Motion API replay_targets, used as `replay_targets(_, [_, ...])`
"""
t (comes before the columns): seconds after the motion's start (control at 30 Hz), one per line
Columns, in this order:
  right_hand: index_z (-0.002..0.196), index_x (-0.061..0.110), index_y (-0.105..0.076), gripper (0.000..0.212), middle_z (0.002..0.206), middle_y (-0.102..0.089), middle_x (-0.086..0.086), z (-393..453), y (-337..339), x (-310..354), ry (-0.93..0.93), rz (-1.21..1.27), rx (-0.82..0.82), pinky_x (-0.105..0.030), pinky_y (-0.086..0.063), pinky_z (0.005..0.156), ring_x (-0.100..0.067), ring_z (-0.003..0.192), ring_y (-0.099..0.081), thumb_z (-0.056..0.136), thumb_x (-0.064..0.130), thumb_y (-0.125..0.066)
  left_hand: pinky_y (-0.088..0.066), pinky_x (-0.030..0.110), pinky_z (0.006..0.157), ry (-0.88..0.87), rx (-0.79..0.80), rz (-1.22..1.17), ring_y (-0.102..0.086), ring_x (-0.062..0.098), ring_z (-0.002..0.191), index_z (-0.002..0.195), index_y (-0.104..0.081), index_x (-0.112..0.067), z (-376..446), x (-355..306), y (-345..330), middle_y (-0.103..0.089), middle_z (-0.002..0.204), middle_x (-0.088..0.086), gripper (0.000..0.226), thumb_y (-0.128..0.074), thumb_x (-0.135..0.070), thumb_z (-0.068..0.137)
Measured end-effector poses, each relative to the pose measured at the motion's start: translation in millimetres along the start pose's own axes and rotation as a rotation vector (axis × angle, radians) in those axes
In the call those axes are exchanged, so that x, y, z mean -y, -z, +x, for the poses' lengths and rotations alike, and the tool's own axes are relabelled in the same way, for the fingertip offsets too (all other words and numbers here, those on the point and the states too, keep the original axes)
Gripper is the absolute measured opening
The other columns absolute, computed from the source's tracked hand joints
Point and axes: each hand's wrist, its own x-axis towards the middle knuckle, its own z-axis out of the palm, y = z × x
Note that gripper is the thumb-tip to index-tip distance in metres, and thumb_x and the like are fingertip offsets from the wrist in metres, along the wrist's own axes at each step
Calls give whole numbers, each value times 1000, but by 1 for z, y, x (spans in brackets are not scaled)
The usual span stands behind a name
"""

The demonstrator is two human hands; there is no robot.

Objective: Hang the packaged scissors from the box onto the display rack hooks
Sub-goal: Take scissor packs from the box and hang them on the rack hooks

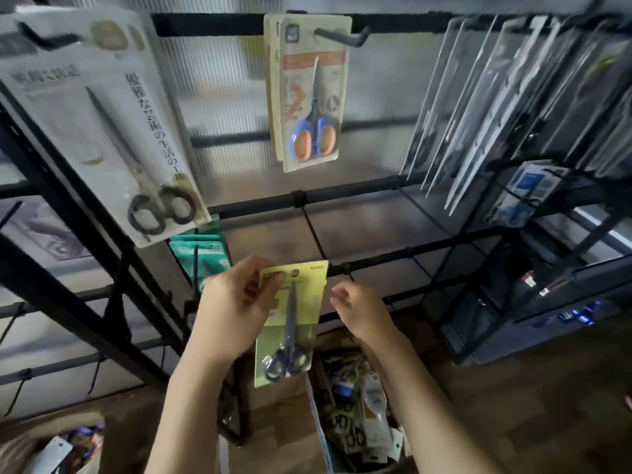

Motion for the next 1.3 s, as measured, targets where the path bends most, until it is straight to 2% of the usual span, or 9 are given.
replay_targets(0.17, [124,10,-58,32,120,-64,-4,-19,29,-33,-63,-8,-62,-26,-47,88,-18,111,-59,97,25,-51,-46,22,55,-49,107,3,-60,4,58,83,-63,-31,13,-9,-38,-65,63,-8,4,-62,-34,81])
replay_targets(0.27, [125,10,-57,32,122,-62,-6,-27,43,-47,-110,-39,-87,-27,-46,89,-18,112,-58,98,24,-49,-45,20,55,-54,143,5,-61,5,60,86,-68,-22,19,-10,-54,-66,64,-7,12,-63,-33,83])
replay_targets(0.33, [127,10,-55,33,126,-60,-6,-32,49,-54,-135,-41,-97,-29,-45,93,-19,115,-56,99,25,-47,-42,14,53,-55,151,22,-61,8,63,87,-69,-17,22,-10,-62,-65,64,-6,9,-68,-25,85])
replay_targets(0.47, [129,14,-54,34,129,-57,-3,-39,51,-63,-179,-24,-99,-27,-44,93,-17,116,-54,99,27,-46,-38,6,52,-25,152,91,-57,-6,63,85,-69,-12,24,-7,-70,-59,60,-13,2,-69,-13,83])
replay_targets(0.63, [129,16,-53,34,128,-57,-1,-40,47,-66,-177,4,-104,-19,-43,84,-13,113,-56,98,28,-47,-38,12,54,57,154,141,-56,11,60,91,-70,-15,26,6,-70,-62,64,-5,8,-66,-11,85])
replay_targets(0.8, [128,16,-54,33,129,-56,-1,-36,44,-61,-153,-2,-87,-25,-45,90,-15,116,-54,98,28,-46,-39,14,55,91,152,147,-56,13,62,93,-70,-15,23,11,-72,-58,64,-15,14,-64,-7,85])
replay_targets(0.9, [128,16,-54,33,129,-56,-1,-34,43,-59,-136,-8,-75,-24,-44,89,-15,116,-54,98,28,-46,-39,16,54,95,124,151,-58,16,62,93,-69,-14,23,15,-71,-59,64,-12,13,-63,-6,85])
replay_targets(1.07, [128,16,-54,33,129,-56,-1,-29,40,-60,-123,-13,-65,-19,-41,83,-13,115,-54,98,27,-47,-38,14,53,116,71,117,-57,6,63,92,-70,-14,25,16,-72,-60,66,-11,11,-63,-8,86])
replay_targets(1.3, [129,15,-54,34,128,-58,-2,-20,40,-59,-111,-23,-41,-22,-43,86,-15,115,-55,98,27,-47,-39,18,52,108,42,117,-54,5,59,93,-70,-11,33,19,-79,-58,63,-9,10,-62,-8,87])
